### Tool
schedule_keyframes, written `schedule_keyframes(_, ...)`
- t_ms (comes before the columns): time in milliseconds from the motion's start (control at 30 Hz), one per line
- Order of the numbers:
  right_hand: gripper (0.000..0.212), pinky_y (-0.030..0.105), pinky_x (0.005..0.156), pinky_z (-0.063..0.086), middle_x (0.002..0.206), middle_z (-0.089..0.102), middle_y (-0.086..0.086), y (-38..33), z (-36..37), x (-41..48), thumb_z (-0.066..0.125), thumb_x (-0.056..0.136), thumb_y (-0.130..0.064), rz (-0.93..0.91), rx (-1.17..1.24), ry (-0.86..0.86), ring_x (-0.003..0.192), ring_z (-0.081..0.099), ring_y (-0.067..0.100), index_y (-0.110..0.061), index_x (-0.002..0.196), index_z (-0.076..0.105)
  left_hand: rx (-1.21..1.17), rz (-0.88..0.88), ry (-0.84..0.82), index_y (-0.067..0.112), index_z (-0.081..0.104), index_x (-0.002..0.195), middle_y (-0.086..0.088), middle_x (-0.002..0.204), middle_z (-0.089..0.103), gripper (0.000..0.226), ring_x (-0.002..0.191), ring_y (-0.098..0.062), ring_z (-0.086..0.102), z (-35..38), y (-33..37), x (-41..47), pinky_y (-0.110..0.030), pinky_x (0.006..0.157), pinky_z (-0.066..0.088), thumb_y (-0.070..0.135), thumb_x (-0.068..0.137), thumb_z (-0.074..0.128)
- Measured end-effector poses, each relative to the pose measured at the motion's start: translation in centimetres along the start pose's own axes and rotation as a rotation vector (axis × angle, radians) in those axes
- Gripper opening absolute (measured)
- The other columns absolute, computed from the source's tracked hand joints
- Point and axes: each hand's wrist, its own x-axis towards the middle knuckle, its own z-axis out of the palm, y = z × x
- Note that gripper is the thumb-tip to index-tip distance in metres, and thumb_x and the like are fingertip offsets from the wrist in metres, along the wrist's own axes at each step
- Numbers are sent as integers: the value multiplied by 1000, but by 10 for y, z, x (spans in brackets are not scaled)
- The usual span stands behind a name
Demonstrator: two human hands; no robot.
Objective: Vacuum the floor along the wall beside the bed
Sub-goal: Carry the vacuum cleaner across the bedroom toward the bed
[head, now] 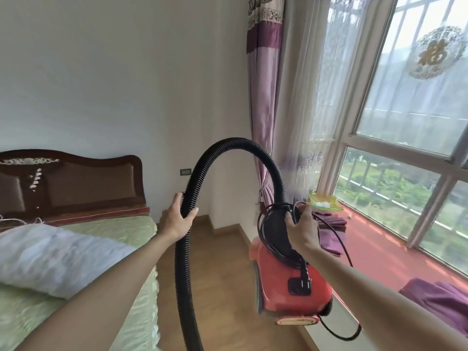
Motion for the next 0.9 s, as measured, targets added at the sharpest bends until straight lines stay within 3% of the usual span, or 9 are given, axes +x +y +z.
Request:
schedule_keyframes(167,23,51,68,56,83,59,10,-21,41,33,56,96,-32,5,15,-4,73,64,37,-17,102,40,11,32,-14,23,42,126,-2,101,67,42,76,-27,66,-2,-25,51,-34,64,51,39,94,64)
schedule_keyframes(233,22,48,68,55,88,61,12,-26,55,47,56,96,-33,10,10,1,75,64,35,-17,101,42,15,30,-19,22,42,128,-1,104,66,43,79,-27,66,0,-32,68,-33,65,49,38,95,64)
schedule_keyframes(467,18,51,57,58,82,60,5,-25,102,104,55,96,-32,8,22,-29,61,65,33,-20,105,44,31,16,-2,21,42,132,0,106,65,46,79,-24,65,27,-53,127,-29,63,45,38,95,64)
schedule_keyframes(633,26,49,66,58,90,61,8,-14,142,161,55,96,-33,18,20,-47,72,65,34,-17,114,46,50,9,1,19,43,131,-3,103,66,45,75,-24,65,61,-67,178,-28,60,43,37,95,64)
schedule_keyframes(767,29,43,75,53,102,60,13,-8,169,216,55,97,-30,34,25,-77,84,61,33,-11,118,47,110,-19,-20,20,41,131,-4,102,66,45,72,-22,62,90,-69,226,-21,49,37,39,95,62)
schedule_keyframes(900,25,47,72,56,93,59,9,-5,188,268,54,97,-30,51,43,-83,79,62,34,-13,113,46,70,-19,-33,24,40,127,-4,99,66,41,69,-21,65,121,-68,278,-26,51,45,38,95,63)
